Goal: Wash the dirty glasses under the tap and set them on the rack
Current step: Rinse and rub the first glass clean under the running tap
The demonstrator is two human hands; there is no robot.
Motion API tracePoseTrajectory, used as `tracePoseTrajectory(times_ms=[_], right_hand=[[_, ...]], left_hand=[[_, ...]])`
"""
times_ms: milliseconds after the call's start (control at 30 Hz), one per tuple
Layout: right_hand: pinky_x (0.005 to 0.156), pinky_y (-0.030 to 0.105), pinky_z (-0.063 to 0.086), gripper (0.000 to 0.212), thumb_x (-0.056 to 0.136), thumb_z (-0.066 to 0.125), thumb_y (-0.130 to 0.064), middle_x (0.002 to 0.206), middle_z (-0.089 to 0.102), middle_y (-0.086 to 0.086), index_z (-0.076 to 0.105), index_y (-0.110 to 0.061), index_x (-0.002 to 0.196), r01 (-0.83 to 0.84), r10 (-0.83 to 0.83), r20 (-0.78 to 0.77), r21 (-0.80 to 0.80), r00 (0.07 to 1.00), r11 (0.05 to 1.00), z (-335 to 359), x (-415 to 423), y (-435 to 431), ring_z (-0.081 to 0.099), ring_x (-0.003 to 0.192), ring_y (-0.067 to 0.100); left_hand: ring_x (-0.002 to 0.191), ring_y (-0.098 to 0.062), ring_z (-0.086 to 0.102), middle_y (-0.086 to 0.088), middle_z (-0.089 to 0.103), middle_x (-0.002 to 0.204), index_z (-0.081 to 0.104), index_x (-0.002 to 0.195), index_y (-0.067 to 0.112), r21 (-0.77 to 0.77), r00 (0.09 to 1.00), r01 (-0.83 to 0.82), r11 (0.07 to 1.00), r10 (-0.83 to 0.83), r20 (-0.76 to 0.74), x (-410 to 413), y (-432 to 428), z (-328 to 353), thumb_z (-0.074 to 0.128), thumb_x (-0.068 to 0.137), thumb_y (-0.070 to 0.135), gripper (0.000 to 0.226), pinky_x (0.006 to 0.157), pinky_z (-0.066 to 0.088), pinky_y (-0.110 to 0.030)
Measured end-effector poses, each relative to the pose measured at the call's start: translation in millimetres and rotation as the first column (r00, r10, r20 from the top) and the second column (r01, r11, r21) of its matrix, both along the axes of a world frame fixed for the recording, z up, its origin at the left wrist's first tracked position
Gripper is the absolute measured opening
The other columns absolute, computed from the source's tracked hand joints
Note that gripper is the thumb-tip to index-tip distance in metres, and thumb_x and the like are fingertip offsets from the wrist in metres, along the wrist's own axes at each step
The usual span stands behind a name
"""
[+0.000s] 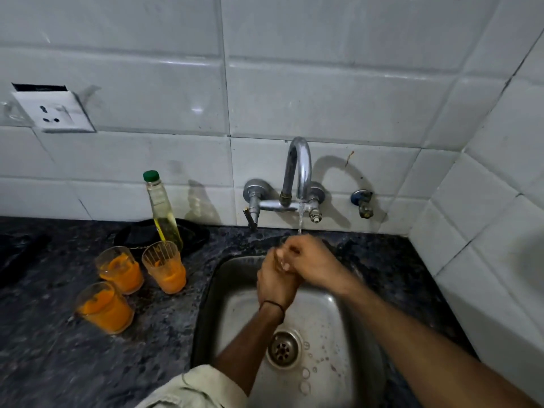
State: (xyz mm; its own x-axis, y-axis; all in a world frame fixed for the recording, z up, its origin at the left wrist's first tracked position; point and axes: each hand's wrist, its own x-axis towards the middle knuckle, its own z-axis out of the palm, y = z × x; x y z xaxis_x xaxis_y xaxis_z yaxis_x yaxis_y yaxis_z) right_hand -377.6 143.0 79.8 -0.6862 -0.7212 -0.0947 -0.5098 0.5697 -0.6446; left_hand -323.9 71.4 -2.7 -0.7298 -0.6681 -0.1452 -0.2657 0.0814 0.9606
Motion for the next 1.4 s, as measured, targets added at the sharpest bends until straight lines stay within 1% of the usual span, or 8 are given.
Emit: tracePoseTrajectory(times_ms=[133,300,433,533,733,967,1200,1400], right_hand=[[0.070,0.030,0.045,0.039,0.100,0.054,-0.031,0.069,0.059,-0.003,0.050,-0.023,0.062,0.071,-0.046,-0.177,0.141,0.983,0.987,-3.7,6.9,-12.5,0.059,0.068,0.016],[0.064,0.016,0.047,0.019,0.096,0.062,-0.022,0.070,0.063,-0.011,0.068,-0.015,0.079,-0.254,0.250,0.064,0.064,0.966,0.965,25.1,0.3,12.0,0.057,0.067,-0.002],[0.076,0.029,0.047,0.017,0.096,0.060,-0.024,0.083,0.067,-0.003,0.067,-0.015,0.084,-0.065,0.070,-0.041,0.101,0.997,0.993,16.7,0.3,-2.5,0.061,0.080,0.009],[0.078,0.034,0.051,0.024,0.099,0.054,-0.032,0.084,0.067,0.000,0.063,-0.018,0.080,0.086,-0.067,-0.147,0.131,0.987,0.988,5.7,7.5,-16.0,0.064,0.081,0.019],[0.073,0.018,0.047,0.015,0.098,0.058,-0.019,0.091,0.070,0.001,0.067,-0.013,0.089,-0.155,0.156,0.079,-0.026,0.985,0.988,27.0,-1.9,13.1,0.066,0.088,0.014],[0.086,0.040,0.058,0.022,0.097,0.061,-0.023,0.079,0.074,0.005,0.070,-0.008,0.084,0.043,-0.039,0.060,-0.069,0.997,0.997,9.6,2.2,-11.3,0.071,0.078,0.017],[0.085,0.029,0.047,0.013,0.097,0.060,-0.023,0.094,0.075,-0.004,0.069,-0.027,0.106,-0.376,0.476,-0.443,0.297,0.760,0.878,17.6,-14.8,30.7,0.066,0.083,0.013],[0.073,0.029,0.046,0.032,0.102,0.050,-0.040,0.076,0.062,-0.004,0.059,-0.022,0.076,-0.072,0.104,0.203,-0.160,0.974,0.984,-3.5,2.8,11.1,0.055,0.072,0.009]], left_hand=[[0.085,-0.014,0.065,0.001,0.065,0.090,0.058,0.092,0.027,0.068,0.990,0.131,0.989,-0.126,-0.065,-0.5,-4.2,-2.7,0.064,0.087,0.022,0.010,0.080,0.058,-0.030],[0.082,-0.018,0.068,-0.008,0.070,0.091,0.067,0.106,0.006,0.359,0.747,0.664,0.655,-0.587,-0.312,20.4,-42.5,7.5,0.077,0.074,0.005,0.034,0.072,0.057,-0.034],[0.082,-0.012,0.067,0.002,0.070,0.091,0.062,0.105,0.017,-0.008,0.981,0.174,0.985,-0.174,-0.087,6.3,-15.3,15.8,0.075,0.079,0.013,0.029,0.069,0.056,-0.030],[0.088,-0.016,0.064,0.004,0.067,0.091,0.057,0.103,0.019,-0.281,0.990,-0.111,0.953,0.083,-0.110,2.1,2.4,19.5,0.061,0.089,0.018,0.014,0.072,0.053,-0.033],[0.072,-0.010,0.064,0.002,0.068,0.086,0.060,0.105,0.021,0.216,0.827,0.556,0.803,-0.510,-0.235,9.1,-45.6,14.2,0.082,0.071,0.007,0.043,0.064,0.051,-0.027],[0.081,-0.002,0.059,0.011,0.064,0.089,0.054,0.101,0.026,-0.192,0.996,0.047,0.980,-0.061,-0.066,5.3,-11.5,13.9,0.081,0.072,0.016,0.041,0.066,0.048,-0.019],[0.082,-0.011,0.063,0.002,0.067,0.094,0.059,0.100,0.021,-0.105,0.928,0.342,0.934,-0.353,-0.120,16.1,-49.1,7.1,0.085,0.059,0.007,0.050,0.067,0.052,-0.023],[0.083,-0.014,0.063,0.006,0.066,0.091,0.055,0.094,0.029,-0.483,0.957,0.257,0.837,-0.291,0.006,5.3,-44.0,13.4,0.081,0.065,0.018,0.041,0.068,0.056,-0.039]])
